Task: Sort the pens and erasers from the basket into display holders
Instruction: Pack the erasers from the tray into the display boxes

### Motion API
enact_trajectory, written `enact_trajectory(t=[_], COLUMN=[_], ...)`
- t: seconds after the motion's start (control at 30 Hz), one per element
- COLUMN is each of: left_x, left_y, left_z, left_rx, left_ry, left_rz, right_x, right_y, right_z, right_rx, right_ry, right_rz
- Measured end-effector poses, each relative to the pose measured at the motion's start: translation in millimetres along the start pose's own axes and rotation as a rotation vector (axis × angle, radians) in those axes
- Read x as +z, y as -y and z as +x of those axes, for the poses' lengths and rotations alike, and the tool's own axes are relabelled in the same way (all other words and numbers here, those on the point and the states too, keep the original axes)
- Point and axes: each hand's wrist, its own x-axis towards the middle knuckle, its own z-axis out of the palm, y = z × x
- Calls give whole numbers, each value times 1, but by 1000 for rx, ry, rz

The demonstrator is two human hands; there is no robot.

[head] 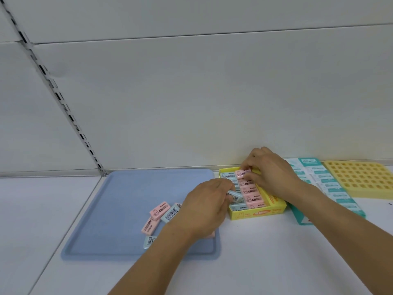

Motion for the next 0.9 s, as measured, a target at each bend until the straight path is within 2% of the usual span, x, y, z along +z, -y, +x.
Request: enact_trajectory(t=[0.17, 0.2, 0.27, 0.37, 0.43, 0.5, 0.63, 0.7, 0.8, 0.9], left_x=[2, 3, 3, 1, 1, 0, 5, 6, 8, 11], left_y=[1, 0, -2, -3, -5, -6, -7, -9, -9, -7], left_z=[1, 1, -1, -2, -3, -4, -6, -6, -6, -6], left_rx=[3, -15, -93, -180, -183, -166, -124, -180, -260, -259], left_ry=[-19, -30, -101, -308, -403, -445, -483, -466, -401, -333], left_rz=[-17, -68, -314, -620, -676, -693, -610, -604, -612, -516], right_x=[4, 4, 2, -12, -23, -28, -29, -26, -19, -12], right_y=[6, 5, 3, 13, 26, 33, 33, 32, 31, 27], right_z=[1, 0, -4, -16, -24, -29, -35, -39, -43, -45], right_rx=[73, 77, 79, 129, 180, 179, 258, 267, 174, 87], right_ry=[2, 10, -22, -74, 59, 150, 147, 73, -45, -61], right_rz=[21, 22, 79, 440, 752, 856, 1022, 994, 769, 621])
